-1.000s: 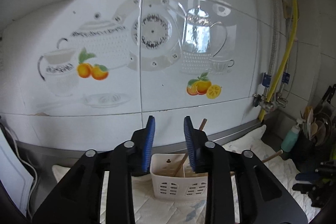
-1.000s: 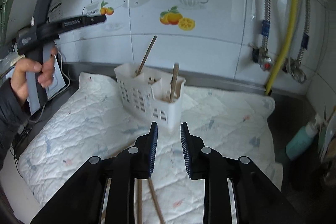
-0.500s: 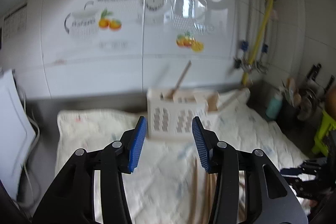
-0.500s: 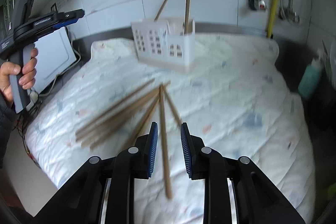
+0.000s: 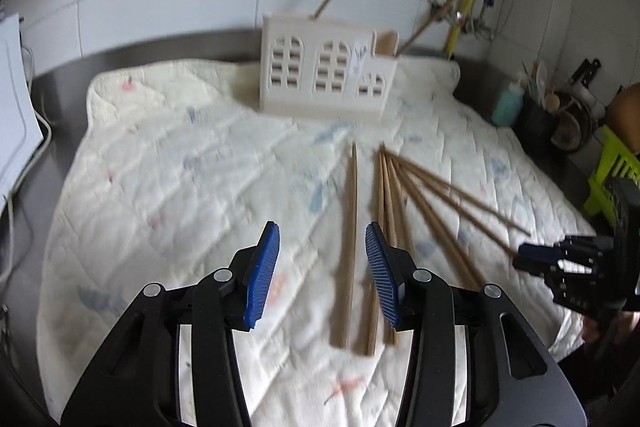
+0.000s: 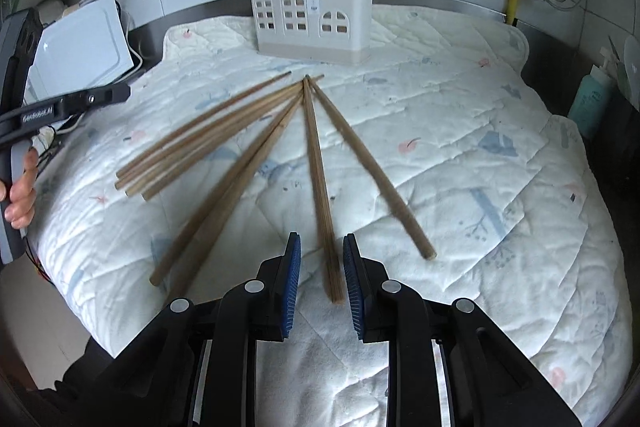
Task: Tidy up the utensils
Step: 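Return the left tool to the pile and grasp a chopstick while the right tool grasps another, then carry the left tool's chopstick into the holder and release while the right tool drops its chopstick in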
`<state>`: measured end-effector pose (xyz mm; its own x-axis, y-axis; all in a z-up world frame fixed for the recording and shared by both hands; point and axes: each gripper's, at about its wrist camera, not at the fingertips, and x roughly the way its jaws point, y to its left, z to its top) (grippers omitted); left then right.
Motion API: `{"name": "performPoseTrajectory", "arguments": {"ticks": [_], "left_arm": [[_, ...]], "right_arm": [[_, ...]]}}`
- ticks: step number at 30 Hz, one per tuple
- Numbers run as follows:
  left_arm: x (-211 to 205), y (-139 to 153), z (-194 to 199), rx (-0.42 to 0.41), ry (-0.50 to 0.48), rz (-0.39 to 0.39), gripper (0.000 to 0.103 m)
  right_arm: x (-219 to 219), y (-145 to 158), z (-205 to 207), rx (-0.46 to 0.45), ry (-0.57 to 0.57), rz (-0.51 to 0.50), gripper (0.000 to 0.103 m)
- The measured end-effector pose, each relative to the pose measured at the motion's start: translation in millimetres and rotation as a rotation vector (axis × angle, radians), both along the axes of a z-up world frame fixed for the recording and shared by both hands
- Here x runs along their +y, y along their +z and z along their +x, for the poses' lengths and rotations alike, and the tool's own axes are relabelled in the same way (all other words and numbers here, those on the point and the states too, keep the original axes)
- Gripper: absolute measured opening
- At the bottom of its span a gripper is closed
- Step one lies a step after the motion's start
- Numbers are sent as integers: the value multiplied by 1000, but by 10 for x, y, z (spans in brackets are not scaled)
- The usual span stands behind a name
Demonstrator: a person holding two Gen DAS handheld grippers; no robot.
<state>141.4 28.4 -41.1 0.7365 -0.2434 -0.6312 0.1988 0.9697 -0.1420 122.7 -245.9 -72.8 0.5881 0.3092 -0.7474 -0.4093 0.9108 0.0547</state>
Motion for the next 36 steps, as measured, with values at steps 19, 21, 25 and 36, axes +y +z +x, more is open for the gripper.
{"name": "performPoseTrajectory", "arguments": {"ticks": [19,21,25,36], "left_arm": [[-269,-462,161,141,-91,53,15],[-282,-464,170,144,-89,58,15],[-344,-473,178,136,-96,85,15],[-345,-431,174,123,-74,77,5]], "right_arm": [[-20,-41,-25,-22,-25,-4,10],[-23,-43,-22,-23,-26,-3,10],[-15,-39,-30,-33,-25,-15,10],[36,75,-103,-84,-27,-33,7]]}}
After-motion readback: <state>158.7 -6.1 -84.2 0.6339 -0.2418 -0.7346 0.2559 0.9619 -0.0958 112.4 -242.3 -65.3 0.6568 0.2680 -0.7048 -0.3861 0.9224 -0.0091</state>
